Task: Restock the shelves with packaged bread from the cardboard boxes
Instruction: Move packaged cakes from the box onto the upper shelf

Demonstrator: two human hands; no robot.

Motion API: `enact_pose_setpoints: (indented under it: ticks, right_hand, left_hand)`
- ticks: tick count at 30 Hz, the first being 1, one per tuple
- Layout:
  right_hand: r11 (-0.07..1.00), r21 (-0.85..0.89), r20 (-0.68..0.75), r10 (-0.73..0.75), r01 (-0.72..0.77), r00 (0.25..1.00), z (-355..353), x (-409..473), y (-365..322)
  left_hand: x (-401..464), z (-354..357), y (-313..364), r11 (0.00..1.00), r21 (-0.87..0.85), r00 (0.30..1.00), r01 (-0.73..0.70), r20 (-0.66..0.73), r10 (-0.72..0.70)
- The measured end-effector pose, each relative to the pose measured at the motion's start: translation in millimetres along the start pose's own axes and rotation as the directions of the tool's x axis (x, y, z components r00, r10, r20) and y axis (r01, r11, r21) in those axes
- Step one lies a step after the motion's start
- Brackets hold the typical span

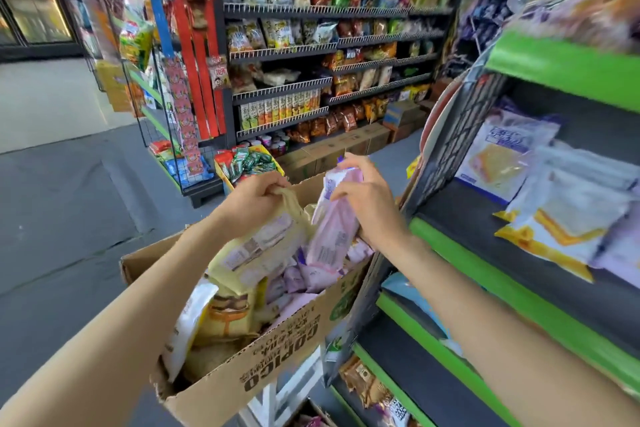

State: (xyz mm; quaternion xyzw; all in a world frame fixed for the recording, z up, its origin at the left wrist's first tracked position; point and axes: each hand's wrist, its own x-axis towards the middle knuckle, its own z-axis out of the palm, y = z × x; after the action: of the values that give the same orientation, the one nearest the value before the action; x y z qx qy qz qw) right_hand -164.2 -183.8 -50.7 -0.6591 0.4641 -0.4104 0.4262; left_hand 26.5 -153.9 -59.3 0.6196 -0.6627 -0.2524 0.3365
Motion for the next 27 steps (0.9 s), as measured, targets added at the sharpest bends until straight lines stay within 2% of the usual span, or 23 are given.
enact_pose_setpoints:
  ticks: [2, 4, 6, 8, 10, 12, 15, 19, 20, 21, 23, 25, 27]
  right_hand:
    - [0.999, 0.000, 0.010, -0.051, 0.051, 0.999, -8, -5, -9]
    - [0.971, -0.174, 0.029, -0.163, 0.166, 0.986, -15, -13, -17]
    - [0.880, -0.347, 0.042, -0.332, 0.326, 0.942, -21, -22, -20]
    - [0.763, -0.455, 0.035, -0.500, 0.459, 0.865, -29, -29, -17]
    - [0.719, -0.472, -0.007, -0.583, 0.511, 0.813, -33, -35, -16]
    - [0.735, -0.436, -0.079, -0.607, 0.520, 0.791, -35, -40, -16]
    - [0.804, -0.338, -0.195, -0.569, 0.490, 0.799, -41, -45, -17]
    - [0.889, -0.289, -0.280, -0.433, 0.355, 0.857, -47, -60, -17]
    - [0.921, -0.220, -0.325, -0.380, 0.321, 0.866, -48, -64, -13]
    - [0.958, -0.079, -0.358, -0.286, 0.276, 0.889, -50, -69, -11]
    - [0.958, 0.239, -0.320, -0.075, 0.157, 0.945, -59, -78, -8]
    - [0.957, 0.266, -0.242, -0.051, 0.117, 0.969, -72, -84, -5]
    - [0.972, 0.193, -0.263, -0.078, 0.131, 0.962, -88, -88, -2]
  left_hand:
    - [0, -1, 13, 0.998, -0.048, 1.000, 0.030, -0.005, -0.030]
    - [2, 0, 23, 0.995, -0.066, 0.997, 0.076, -0.025, -0.078]
    - [2, 3, 33, 0.979, -0.143, 0.989, 0.148, 0.002, -0.149]
    - [1, 7, 42, 0.965, -0.170, 0.979, 0.200, 0.078, -0.189]
    - [-1, 10, 49, 0.955, -0.167, 0.961, 0.247, 0.168, -0.219]
    - [-4, 11, 53, 0.934, -0.248, 0.951, 0.258, 0.235, -0.200]
    - [-6, 14, 51, 0.855, -0.474, 0.967, 0.211, 0.231, -0.111]
    - [-12, 16, 71, 0.838, -0.531, 0.990, 0.124, 0.118, -0.072]
    - [-12, 18, 79, 0.834, -0.542, 0.994, 0.104, 0.094, -0.062]
    - [-11, 21, 85, 0.825, -0.559, 0.996, 0.082, 0.079, -0.046]
    - [-9, 28, 100, 0.809, -0.586, 0.998, 0.045, 0.059, -0.012]
    - [-8, 36, 115, 0.795, -0.606, 0.998, 0.038, 0.061, -0.001]
    - [-6, 47, 132, 0.760, -0.647, 0.995, 0.065, 0.096, -0.003]
